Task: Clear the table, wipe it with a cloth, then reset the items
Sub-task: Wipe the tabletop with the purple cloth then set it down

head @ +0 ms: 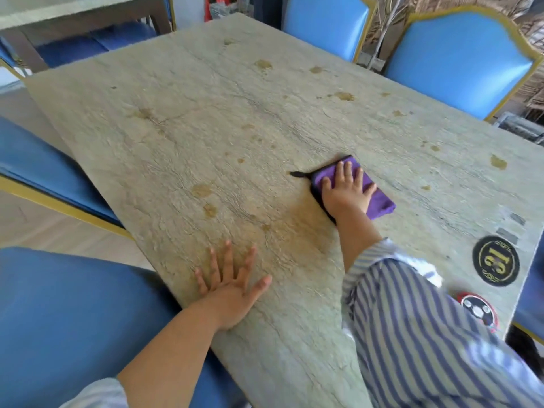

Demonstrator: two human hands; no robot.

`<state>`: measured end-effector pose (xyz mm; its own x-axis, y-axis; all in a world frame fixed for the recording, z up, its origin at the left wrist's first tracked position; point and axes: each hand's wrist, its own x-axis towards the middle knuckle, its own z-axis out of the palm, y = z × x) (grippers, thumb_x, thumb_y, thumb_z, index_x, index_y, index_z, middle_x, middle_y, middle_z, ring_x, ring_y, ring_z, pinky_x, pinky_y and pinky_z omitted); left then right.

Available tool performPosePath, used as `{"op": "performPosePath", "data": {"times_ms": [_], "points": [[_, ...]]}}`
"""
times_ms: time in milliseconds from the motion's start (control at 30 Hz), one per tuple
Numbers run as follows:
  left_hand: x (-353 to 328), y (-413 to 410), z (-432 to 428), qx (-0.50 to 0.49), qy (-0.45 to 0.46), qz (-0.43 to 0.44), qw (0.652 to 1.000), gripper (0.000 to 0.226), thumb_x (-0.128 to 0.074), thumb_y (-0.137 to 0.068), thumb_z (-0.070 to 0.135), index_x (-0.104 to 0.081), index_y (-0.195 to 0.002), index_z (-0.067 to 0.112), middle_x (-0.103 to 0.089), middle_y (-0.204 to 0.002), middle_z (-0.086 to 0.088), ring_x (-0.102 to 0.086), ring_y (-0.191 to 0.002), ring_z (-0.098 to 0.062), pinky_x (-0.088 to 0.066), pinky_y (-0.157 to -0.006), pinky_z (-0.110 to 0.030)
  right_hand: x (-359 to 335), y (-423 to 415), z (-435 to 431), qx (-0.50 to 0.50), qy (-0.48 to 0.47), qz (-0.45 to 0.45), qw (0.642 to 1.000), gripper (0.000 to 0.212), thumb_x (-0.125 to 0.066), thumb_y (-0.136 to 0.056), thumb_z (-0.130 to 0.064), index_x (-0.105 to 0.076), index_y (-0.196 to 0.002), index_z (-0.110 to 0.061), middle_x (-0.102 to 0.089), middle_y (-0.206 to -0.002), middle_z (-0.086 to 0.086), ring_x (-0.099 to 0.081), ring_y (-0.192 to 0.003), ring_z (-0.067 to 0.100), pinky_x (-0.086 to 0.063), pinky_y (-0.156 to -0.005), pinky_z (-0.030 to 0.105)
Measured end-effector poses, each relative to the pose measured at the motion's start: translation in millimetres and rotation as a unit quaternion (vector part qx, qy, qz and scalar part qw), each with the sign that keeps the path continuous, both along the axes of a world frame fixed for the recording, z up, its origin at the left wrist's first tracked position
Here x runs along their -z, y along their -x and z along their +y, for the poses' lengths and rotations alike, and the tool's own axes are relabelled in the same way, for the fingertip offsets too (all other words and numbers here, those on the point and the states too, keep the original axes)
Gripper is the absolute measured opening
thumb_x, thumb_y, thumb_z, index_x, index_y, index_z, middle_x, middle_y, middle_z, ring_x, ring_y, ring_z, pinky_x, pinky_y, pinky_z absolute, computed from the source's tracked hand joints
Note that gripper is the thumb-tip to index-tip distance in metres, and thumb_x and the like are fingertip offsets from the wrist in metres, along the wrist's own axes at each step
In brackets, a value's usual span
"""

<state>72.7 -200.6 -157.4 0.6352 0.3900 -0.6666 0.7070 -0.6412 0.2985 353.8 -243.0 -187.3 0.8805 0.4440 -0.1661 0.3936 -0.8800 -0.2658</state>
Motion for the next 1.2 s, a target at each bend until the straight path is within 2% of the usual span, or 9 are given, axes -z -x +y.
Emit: {"op": "performPosePath", "data": {"times_ms": [167, 300, 433, 600, 733, 800, 933, 1067, 1200], "points": [[-1.3, -0.5, -2.0, -0.021, 0.008, -0.004, 1.000, 0.067, -0.007, -0.086, 0.069, 0.031, -0.136, 0.047, 0.055, -0.136, 0.001, 0.050, -0.125, -0.028, 0.024, -0.107, -0.056, 4.0, 74.7, -24.5, -0.173, -0.016, -0.027, 0.984, 0.060, -0.020, -0.096, -0.051, -0.003, -0.149, -0.030, 0.000, -0.158, -0.013, 0.005, -0.146, 0.014, 0.006, -0.116, 0.050], [0.8, 0.4, -0.8, -0.018, 0.007, -0.008, 1.000, 0.068, -0.006, -0.085, 0.071, 0.035, -0.134, 0.047, 0.058, -0.132, 0.002, 0.052, -0.122, -0.027, 0.025, -0.106, -0.056, 2.4, 36.7, -75.5, -0.126, -0.005, -0.047, 0.991, 0.060, -0.022, -0.094, -0.054, -0.006, -0.149, -0.034, -0.002, -0.157, -0.014, 0.001, -0.146, 0.012, 0.001, -0.117, 0.050], [3.4, 0.7, 0.4, -0.016, -0.002, -0.011, 1.000, 0.067, -0.004, -0.084, 0.070, 0.035, -0.133, 0.047, 0.057, -0.133, 0.000, 0.050, -0.124, -0.029, 0.025, -0.105, -0.056, 0.2, -10.6, -42.4, -0.026, 0.020, -0.025, 0.999, 0.062, -0.019, -0.095, -0.052, -0.003, -0.149, -0.028, 0.001, -0.159, -0.009, 0.004, -0.146, 0.018, 0.001, -0.115, 0.057], [3.9, 0.6, 1.0, -0.035, -0.009, -0.021, 0.999, 0.067, -0.003, -0.082, 0.071, 0.029, -0.136, 0.049, 0.050, -0.141, 0.001, 0.045, -0.130, -0.029, 0.022, -0.108, -0.055, -0.3, 45.8, -12.8, -0.172, 0.005, -0.030, 0.985, 0.059, -0.021, -0.096, -0.050, -0.005, -0.149, -0.030, -0.001, -0.158, -0.012, 0.003, -0.146, 0.017, 0.004, -0.115, 0.055], [-0.1, 1.7, -2.0, -0.063, -0.005, -0.045, 0.997, 0.058, -0.004, -0.089, 0.066, 0.018, -0.141, 0.050, 0.040, -0.149, 0.004, 0.038, -0.136, -0.026, 0.018, -0.112, -0.053, -3.5, 108.5, -77.1, -0.258, -0.003, -0.024, 0.966, 0.059, -0.021, -0.095, -0.054, -0.003, -0.148, -0.037, -0.002, -0.157, -0.016, 0.002, -0.146, 0.015, 0.003, -0.117, 0.050], [-5.3, 3.8, -1.2, -0.075, 0.002, -0.049, 0.996, 0.053, -0.006, -0.094, 0.059, 0.013, -0.143, 0.049, 0.035, -0.152, 0.003, 0.034, -0.138, -0.025, 0.015, -0.114, -0.054, -6.4, 133.5, -120.1, -0.274, 0.005, -0.019, 0.962, 0.062, -0.012, -0.089, -0.060, 0.000, -0.147, -0.040, 0.000, -0.156, -0.019, 0.005, -0.146, 0.013, 0.005, -0.117, 0.048], [-20.9, 2.3, -4.0, -0.050, 0.019, -0.001, 0.999, 0.057, -0.008, -0.094, 0.061, 0.011, -0.145, 0.044, 0.034, -0.152, 0.000, 0.030, -0.140, -0.027, 0.012, -0.114, -0.056, -5.9, 182.3, -193.1, -0.276, 0.016, -0.016, 0.961, 0.065, -0.006, -0.083, -0.062, 0.004, -0.145, -0.044, 0.006, -0.154, -0.023, 0.009, -0.145, 0.011, 0.010, -0.116, 0.043], [-36.2, 6.0, -12.4, 0.002, 0.014, 0.051, 0.999, 0.058, -0.012, -0.095, 0.059, 0.006, -0.147, 0.041, 0.031, -0.153, -0.005, 0.024, -0.142, -0.028, 0.006, -0.115, -0.058, -2.3, 235.3, -220.8, -0.266, 0.043, -0.037, 0.962, 0.057, -0.015, -0.093, -0.058, -0.020, -0.146, -0.037, -0.028, -0.150, -0.017, -0.032, -0.139, 0.018, -0.002, -0.110, 0.043], [-50.1, 7.9, -7.2, 0.077, -0.006, 0.094, 0.993, 0.058, -0.007, -0.095, 0.059, 0.002, -0.148, 0.039, 0.024, -0.156, -0.006, 0.012, -0.145, -0.034, 0.003, -0.115, -0.056, -5.0, 246.8, -206.8, -0.244, 0.039, -0.016, 0.969, 0.055, -0.012, -0.095, -0.056, -0.020, -0.146, -0.035, -0.037, -0.146, -0.017, -0.043, -0.132, 0.016, -0.003, -0.109, 0.043]]}}
